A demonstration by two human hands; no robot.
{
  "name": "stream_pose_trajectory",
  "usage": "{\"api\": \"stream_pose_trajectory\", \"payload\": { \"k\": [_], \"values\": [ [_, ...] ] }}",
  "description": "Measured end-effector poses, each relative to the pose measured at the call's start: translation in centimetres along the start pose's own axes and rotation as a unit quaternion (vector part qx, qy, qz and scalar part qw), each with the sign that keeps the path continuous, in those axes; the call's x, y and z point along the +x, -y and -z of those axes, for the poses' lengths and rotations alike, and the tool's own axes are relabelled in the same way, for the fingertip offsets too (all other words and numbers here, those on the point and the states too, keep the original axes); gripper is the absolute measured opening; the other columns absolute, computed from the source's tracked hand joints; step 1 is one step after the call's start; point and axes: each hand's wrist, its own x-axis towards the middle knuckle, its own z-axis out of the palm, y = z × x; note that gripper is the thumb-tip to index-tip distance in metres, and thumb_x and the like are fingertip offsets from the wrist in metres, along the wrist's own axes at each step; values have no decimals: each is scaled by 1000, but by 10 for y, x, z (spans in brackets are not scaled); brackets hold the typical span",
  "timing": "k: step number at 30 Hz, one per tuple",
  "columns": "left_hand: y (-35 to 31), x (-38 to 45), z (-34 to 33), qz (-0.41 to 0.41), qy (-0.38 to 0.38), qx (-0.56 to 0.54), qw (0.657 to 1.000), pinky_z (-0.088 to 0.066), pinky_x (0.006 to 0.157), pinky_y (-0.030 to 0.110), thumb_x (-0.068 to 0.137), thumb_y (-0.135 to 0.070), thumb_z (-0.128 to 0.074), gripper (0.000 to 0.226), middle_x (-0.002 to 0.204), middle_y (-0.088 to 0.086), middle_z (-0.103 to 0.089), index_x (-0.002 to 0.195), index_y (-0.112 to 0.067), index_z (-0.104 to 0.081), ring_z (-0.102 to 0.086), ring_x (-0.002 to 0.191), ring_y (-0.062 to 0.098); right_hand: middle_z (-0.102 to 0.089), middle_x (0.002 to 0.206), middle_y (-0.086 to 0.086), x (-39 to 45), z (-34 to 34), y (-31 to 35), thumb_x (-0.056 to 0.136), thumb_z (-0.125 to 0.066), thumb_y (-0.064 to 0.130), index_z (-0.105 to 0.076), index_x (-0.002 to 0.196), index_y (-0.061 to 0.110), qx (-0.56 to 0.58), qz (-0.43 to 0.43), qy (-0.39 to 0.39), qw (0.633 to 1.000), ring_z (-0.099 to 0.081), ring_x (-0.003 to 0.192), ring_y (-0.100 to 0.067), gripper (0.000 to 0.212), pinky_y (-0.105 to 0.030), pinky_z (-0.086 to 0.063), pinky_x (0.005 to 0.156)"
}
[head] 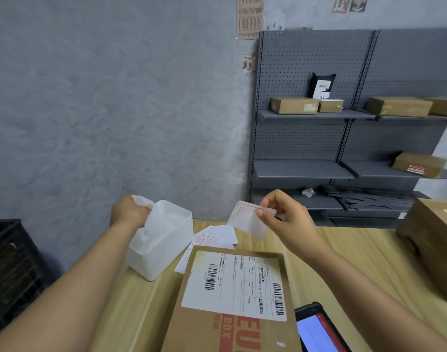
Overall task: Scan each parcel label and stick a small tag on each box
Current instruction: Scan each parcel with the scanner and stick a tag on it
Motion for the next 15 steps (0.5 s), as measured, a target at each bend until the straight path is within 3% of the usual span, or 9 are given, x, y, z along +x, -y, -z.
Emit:
{"api": "stream_pose_trajectory", "payload": {
  "k": [2, 5, 7, 9, 11, 13, 15],
  "values": [
    [2, -2, -2, -17, 44, 36, 998, -55, 85, 42, 79, -23, -77, 34, 113, 16, -63, 105, -10, -60, -62, 80, 29, -65, 82, -4, -1, -1, 0, 87, -66, 24, -55, 80, 24, 18, -21, 13, 1000, -53, 68, -20, 13, -24, -40, 61],
    [0, -4, -5, -68, 65, 154, 984, -44, 96, 40, 73, -37, -81, 81, 137, 17, -48, 136, -5, -41, -48, 123, 36, -67, 87, -6, 1, -5, 4, 86, -68, 25, -56, 82, 20, 44, -62, 51, 996, -53, 70, -11, 14, -21, -39, 59],
    [-9, -13, -6, -104, 47, 208, 971, -38, 101, 42, 72, -45, -80, 94, 144, 19, -37, 142, -4, -31, -35, 132, 38, -69, 91, -6, 2, -8, 7, 86, -68, 29, -56, 84, 20, 55, -88, 82, 991, -54, 71, -9, 15, -17, -37, 57],
    [-22, -29, -5, -159, 18, 204, 966, -37, 101, 42, 75, -46, -76, 84, 141, 18, -37, 138, -8, -37, -34, 131, 37, -70, 93, -6, 1, -11, 11, 86, -68, 33, -57, 86, 19, 63, -101, 94, 988, -54, 71, -8, 17, -16, -37, 56],
    [-39, -49, -3, -218, 28, 130, 967, -39, 97, 36, 82, -46, -69, 58, 132, 11, -51, 126, -12, -54, -45, 124, 30, -69, 95, -8, 0, -13, 14, 86, -67, 33, -58, 88, 17, 67, -104, 89, 988, -54, 72, -10, 19, -19, -37, 58],
    [-56, -75, 2, -215, 122, 4, 969, -47, 88, 32, 86, -54, -59, 41, 105, 0, -67, 100, -18, -68, -62, 103, 20, -68, 97, -9, -2, -13, 19, 86, -67, 32, -58, 90, 15, 69, -102, 82, 989, -55, 74, -12, 20, -23, -38, 61],
    [-69, -103, 9, -173, 249, -108, 947, -56, 76, 34, 81, -65, -58, 47, 83, -4, -71, 86, -21, -71, -69, 81, 13, -67, 97, -11, -4, -13, 22, 86, -68, 30, -58, 93, 14, 82, -103, 70, 989, -55, 75, -14, 20, -28, -39, 63]
  ]
}}
